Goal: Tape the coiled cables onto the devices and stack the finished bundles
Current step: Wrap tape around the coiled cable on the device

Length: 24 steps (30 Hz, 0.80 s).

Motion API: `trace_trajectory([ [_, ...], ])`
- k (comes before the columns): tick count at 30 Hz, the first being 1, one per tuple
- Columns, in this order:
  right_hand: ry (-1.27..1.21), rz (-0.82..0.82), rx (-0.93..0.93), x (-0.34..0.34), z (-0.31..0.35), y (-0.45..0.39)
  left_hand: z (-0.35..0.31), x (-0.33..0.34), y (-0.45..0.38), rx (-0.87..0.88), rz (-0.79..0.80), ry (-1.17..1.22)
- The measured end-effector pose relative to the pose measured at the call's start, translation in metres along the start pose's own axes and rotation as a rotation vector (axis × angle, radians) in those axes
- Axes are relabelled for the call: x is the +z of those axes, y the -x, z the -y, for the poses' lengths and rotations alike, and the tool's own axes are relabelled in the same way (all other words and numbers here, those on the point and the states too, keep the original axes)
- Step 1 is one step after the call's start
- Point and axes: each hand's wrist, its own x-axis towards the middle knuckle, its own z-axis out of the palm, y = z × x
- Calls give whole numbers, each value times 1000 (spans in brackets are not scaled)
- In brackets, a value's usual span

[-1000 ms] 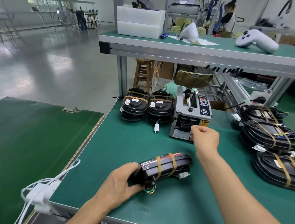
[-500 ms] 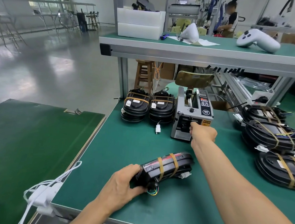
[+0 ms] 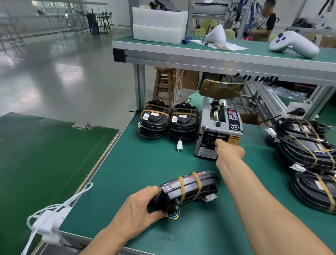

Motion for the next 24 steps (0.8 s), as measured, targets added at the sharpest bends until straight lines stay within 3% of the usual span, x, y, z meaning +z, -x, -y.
trace_trajectory([
  [5,205,177,-82,-48,-25,30,-2,0,0,6,-4,-1],
  [12,74,503,-88,-97,-38,77,0,1,0,3,-4,-7],
  [24,16,439,-243,-87,-51,98,1,2,-1,4,-7,3],
])
